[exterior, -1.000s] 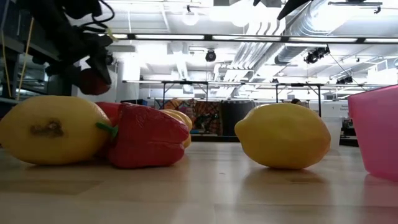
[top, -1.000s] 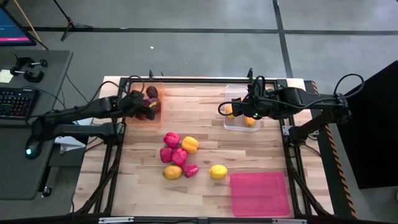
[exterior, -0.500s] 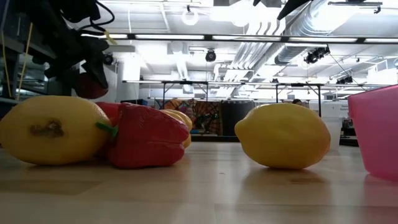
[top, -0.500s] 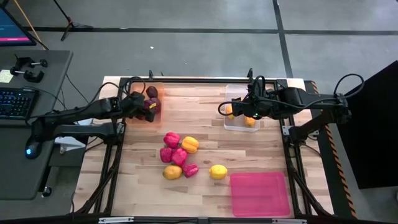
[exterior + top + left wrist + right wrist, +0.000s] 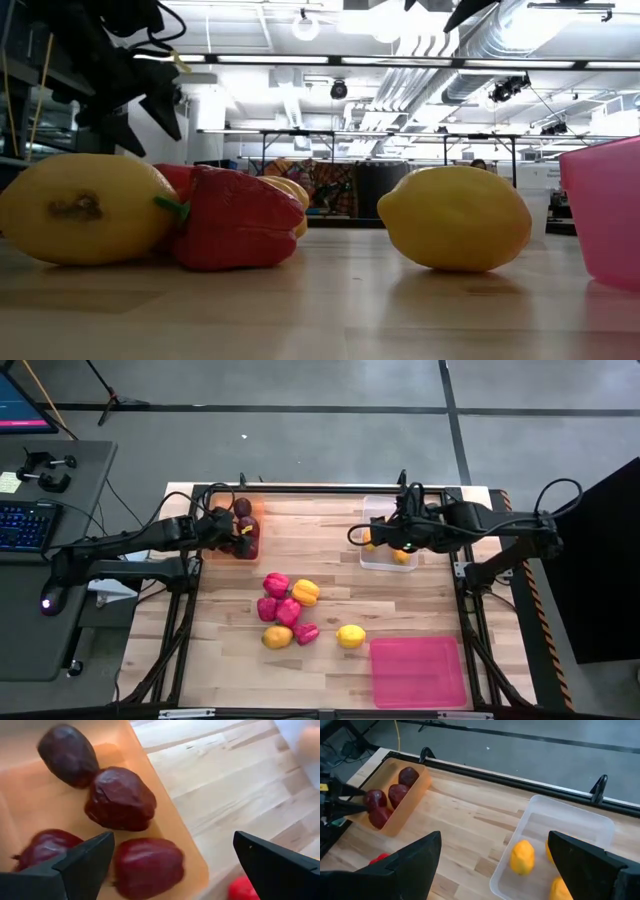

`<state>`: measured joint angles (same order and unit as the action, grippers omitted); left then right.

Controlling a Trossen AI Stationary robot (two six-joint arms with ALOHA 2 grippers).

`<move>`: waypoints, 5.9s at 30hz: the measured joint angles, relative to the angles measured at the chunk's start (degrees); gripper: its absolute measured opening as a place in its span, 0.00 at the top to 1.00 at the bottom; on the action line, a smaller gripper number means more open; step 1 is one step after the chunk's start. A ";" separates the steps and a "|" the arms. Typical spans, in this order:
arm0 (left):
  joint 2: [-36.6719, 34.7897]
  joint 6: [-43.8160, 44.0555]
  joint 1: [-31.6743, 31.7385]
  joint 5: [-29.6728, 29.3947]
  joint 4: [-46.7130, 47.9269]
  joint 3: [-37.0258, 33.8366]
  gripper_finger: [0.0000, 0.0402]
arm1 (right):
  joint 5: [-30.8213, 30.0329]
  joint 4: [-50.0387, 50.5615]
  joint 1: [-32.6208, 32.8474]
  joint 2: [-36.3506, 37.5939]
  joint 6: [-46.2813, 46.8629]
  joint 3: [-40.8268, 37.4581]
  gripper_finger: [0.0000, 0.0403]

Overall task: Sort produce into baskets
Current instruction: Put the yellow bell pepper into the red bin, then put the lemon into the white bin

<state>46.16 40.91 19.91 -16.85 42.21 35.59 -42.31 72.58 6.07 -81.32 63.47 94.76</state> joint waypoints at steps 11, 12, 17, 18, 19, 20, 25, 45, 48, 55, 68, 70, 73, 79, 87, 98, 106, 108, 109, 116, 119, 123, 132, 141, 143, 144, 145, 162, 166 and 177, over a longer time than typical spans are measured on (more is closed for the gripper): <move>0.01 5.52 -0.21 7.96 -4.16 0.00 0.01 | 1.14 -9.17 2.07 -14.23 1.41 0.00 0.12; 0.01 5.63 -0.21 9.19 -5.90 0.00 0.01 | 2.48 -11.29 2.48 -16.23 -0.27 0.00 0.12; -0.01 6.86 -2.10 10.93 -17.18 0.22 0.01 | 14.10 -22.76 3.84 -24.02 -13.75 -0.02 0.12; -0.03 6.44 -2.64 11.54 -19.27 0.47 0.01 | 16.25 -24.85 3.89 -25.03 -15.52 -0.02 0.12; -0.03 5.88 -3.20 12.23 -21.20 0.78 0.01 | 18.45 -27.14 3.86 -25.86 -17.17 -0.02 0.12; -0.03 5.33 -3.79 12.95 -22.73 1.21 0.01 | 20.84 -29.07 3.81 -26.53 -18.80 -0.02 0.12; -0.08 2.50 -7.28 15.87 -25.98 3.62 0.01 | 31.21 -36.16 3.69 -30.36 -28.00 -0.01 0.12; -0.10 4.97 -11.72 14.46 -26.52 6.12 0.01 | 27.97 -41.34 2.21 -42.74 -39.55 0.00 0.12; -0.10 5.34 -11.72 14.46 -27.52 6.12 0.01 | 27.88 -42.19 1.51 -43.95 -39.61 0.12 0.12; -0.10 5.52 -11.72 14.46 -29.85 6.12 0.01 | 27.96 -46.33 -0.02 -45.98 -41.57 -0.01 0.12; -0.12 7.05 -11.72 14.97 -38.59 6.12 0.01 | 27.25 -49.32 -1.44 -46.79 -45.54 0.00 0.23; -0.12 7.03 -11.70 15.33 -40.32 6.12 0.01 | 26.28 -49.47 -1.60 -46.54 -45.54 0.00 0.30; -0.12 7.04 -11.70 16.13 -42.06 6.12 0.01 | 25.36 -48.81 -1.69 -45.39 -45.82 0.00 0.35; -0.22 6.02 -11.71 16.25 -42.56 6.12 0.01 | 21.81 -37.66 -1.75 -39.31 -51.43 0.02 0.35; -0.21 4.41 -11.70 16.23 -42.53 6.12 0.01 | 18.79 -26.07 -1.78 -27.05 -50.73 -8.18 0.35; 0.29 4.43 -11.70 14.64 -42.54 6.05 0.01 | 17.83 -28.03 4.65 -2.03 -24.71 -31.95 0.34; 3.23 5.40 -11.75 16.75 -42.45 6.05 0.01 | 22.10 -34.93 14.40 7.43 -11.50 -39.40 0.34; 4.28 5.52 -11.75 16.83 -42.51 6.05 0.01 | 21.41 -35.16 16.46 7.61 -8.82 -39.67 0.34; 4.89 5.78 -11.75 16.82 -42.58 6.05 0.01 | 21.42 -35.34 17.33 7.61 -7.58 -39.71 0.34; 8.78 8.49 -11.78 19.88 -44.21 6.05 0.01 | 33.26 -40.83 25.06 7.57 1.85 -39.71 0.34; 10.29 8.49 -11.77 21.52 -46.70 6.05 0.01 | 35.06 -41.22 30.58 7.25 8.72 -39.71 0.34; 11.87 8.49 -11.77 21.86 -50.62 6.05 0.01 | 34.23 -41.23 37.61 5.06 18.74 -39.71 0.33; 12.97 9.06 -11.77 21.89 -53.34 6.05 0.01 | 26.36 -42.17 48.29 -3.00 41.45 -39.71 0.33; 12.97 11.05 -11.77 21.89 -55.46 6.05 0.01 | 35.86 -41.65 49.02 -5.44 44.81 -39.71 0.31; 12.94 11.02 -11.77 21.89 -55.94 6.05 0.01 | 36.98 -41.56 48.49 -5.44 45.00 -39.71 0.26; 12.93 11.03 -11.77 21.89 -55.93 6.05 0.01 | 37.33 -41.61 48.13 -5.44 44.98 -39.71 0.22; 12.93 11.03 -11.77 21.89 -55.90 6.05 0.01 | 38.20 -41.62 47.71 -5.44 44.86 -39.71 0.17; 12.95 11.41 -11.77 22.30 -55.84 6.05 0.01 | 0.98 -44.43 44.78 3.21 44.35 -39.67 0.12; 12.95 11.50 -11.75 22.30 -55.82 6.05 0.01 | 5.95 -52.45 39.15 2.22 33.32 -39.67 0.12; 12.95 11.47 -11.76 22.30 -55.77 6.08 0.01 | 31.25 -32.82 21.63 -7.91 -12.49 -22.87 0.12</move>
<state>59.11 52.38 8.15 5.45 -13.56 41.67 -11.06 39.76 27.70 -89.23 50.98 71.89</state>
